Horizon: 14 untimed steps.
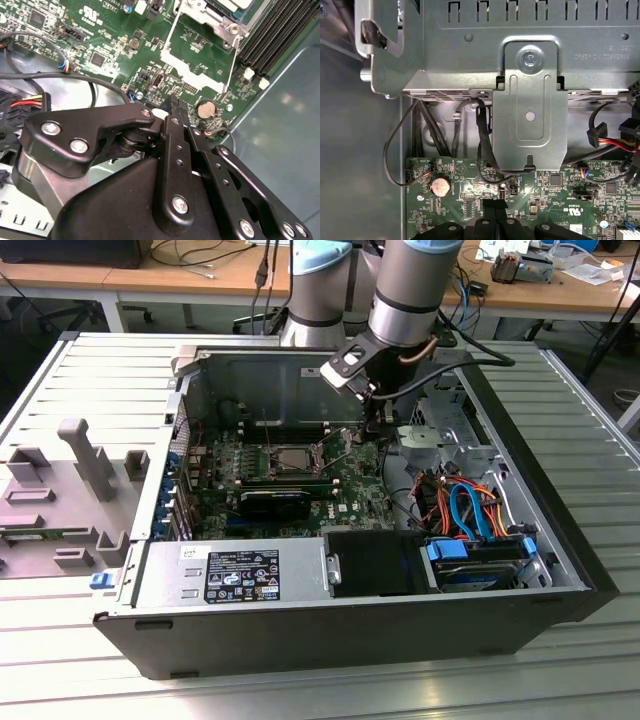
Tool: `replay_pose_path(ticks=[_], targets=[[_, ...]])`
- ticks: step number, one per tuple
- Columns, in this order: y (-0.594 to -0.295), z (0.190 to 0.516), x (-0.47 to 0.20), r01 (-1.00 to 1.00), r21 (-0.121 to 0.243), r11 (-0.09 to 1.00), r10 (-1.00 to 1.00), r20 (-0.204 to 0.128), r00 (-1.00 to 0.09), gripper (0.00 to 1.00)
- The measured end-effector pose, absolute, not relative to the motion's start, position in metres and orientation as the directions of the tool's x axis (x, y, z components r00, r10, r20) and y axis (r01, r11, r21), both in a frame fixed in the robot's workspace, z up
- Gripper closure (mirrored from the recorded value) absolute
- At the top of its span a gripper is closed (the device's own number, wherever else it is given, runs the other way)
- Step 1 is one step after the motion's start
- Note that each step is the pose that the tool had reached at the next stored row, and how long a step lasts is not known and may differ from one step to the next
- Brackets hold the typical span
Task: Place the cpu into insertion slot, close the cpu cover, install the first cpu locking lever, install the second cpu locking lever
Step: 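Close the cpu cover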
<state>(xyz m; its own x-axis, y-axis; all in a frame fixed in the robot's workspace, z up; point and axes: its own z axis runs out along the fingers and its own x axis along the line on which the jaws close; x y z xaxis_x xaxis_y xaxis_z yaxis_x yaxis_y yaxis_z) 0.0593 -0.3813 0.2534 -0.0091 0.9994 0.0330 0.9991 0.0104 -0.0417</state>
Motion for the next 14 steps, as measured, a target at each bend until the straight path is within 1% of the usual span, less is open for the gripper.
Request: replay_pose_path(ticks=[5, 14], targets=[[-0.378, 0.25, 0.05, 0.999, -0.042, 0.021, 0.999, 0.042, -0.019, 0.89], [-0.376, 0.247, 0.033, 0.999, -0.041, 0.026, 0.999, 0.046, -0.025, 0.89]])
